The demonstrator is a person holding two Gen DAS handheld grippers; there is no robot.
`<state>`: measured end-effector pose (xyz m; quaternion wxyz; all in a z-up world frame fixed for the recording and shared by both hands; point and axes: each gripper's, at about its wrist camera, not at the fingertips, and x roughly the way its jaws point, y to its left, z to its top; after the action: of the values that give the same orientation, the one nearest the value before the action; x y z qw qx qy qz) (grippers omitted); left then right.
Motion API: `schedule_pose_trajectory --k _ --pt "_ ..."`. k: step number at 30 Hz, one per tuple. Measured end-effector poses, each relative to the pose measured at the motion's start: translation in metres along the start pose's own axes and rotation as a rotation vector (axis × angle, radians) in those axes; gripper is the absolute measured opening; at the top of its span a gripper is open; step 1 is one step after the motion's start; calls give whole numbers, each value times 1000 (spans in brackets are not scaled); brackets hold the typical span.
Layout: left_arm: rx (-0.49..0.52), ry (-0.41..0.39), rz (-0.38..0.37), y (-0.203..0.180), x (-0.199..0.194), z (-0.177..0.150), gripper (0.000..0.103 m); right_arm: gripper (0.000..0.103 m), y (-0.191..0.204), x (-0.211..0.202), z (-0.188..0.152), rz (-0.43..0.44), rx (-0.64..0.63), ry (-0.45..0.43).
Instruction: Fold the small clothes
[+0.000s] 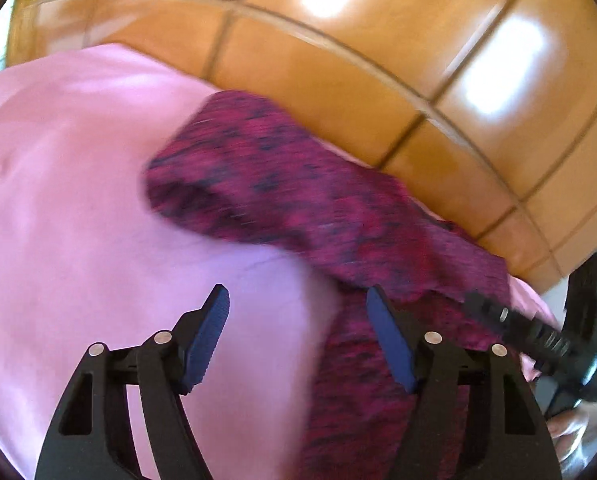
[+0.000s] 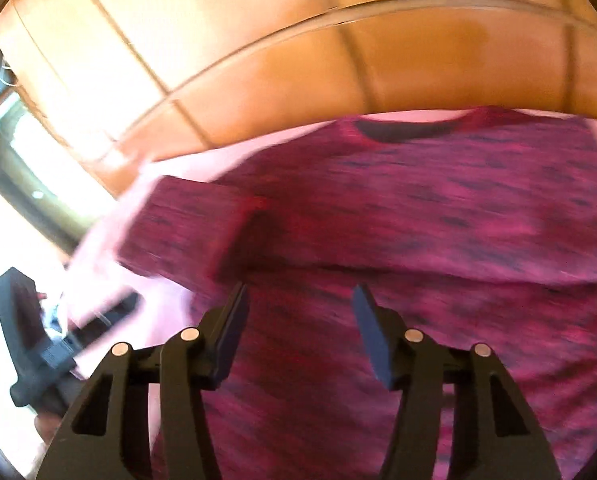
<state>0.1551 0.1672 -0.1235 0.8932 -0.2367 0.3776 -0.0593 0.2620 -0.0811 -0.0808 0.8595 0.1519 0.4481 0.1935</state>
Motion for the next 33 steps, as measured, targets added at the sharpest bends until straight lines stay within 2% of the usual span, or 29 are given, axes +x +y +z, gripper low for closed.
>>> schedule_pose_trajectory --k 2,4,5,6,8,9,12,16,18,21,26,29,31,33 --pt "-27 1 44 11 1 -3 70 54 26 29 12 63 -13 44" --pt "-43 -1 81 18 1 -4 70 53 45 58 17 82 -13 107" --pt "-52 1 88 21 1 -4 70 46 53 73 19 66 -24 139" --pt "-62 3 93 24 0 -5 70 29 59 80 21 38 -38 152" --pt "-74 2 103 29 -1 -4 70 10 73 85 27 -14 -93 149" --pt "-80 4 108 29 -1 -4 70 9 78 79 30 -23 -117 128" --pt "-93 10 103 28 2 -3 70 9 92 33 45 -42 -193 -19" --pt "-98 11 116 14 10 -1 70 8 86 -32 66 -63 -194 -195" --pt "-103 15 132 5 17 1 70 8 78 -57 72 -78 -187 -256" --pt "-115 23 139 -10 31 9 70 8 61 -83 72 -105 -175 -314" --pt "-112 72 236 -25 66 22 70 7 33 -119 72 -166 -146 -394" --pt "-88 67 289 -31 74 24 70 6 7 -133 69 -232 -123 -437" --pt "-85 67 292 -32 76 25 74 5 -19 -139 70 -304 -103 -453" --pt "-70 68 291 -33 77 25 76 4 -46 -138 68 -347 -53 -432"
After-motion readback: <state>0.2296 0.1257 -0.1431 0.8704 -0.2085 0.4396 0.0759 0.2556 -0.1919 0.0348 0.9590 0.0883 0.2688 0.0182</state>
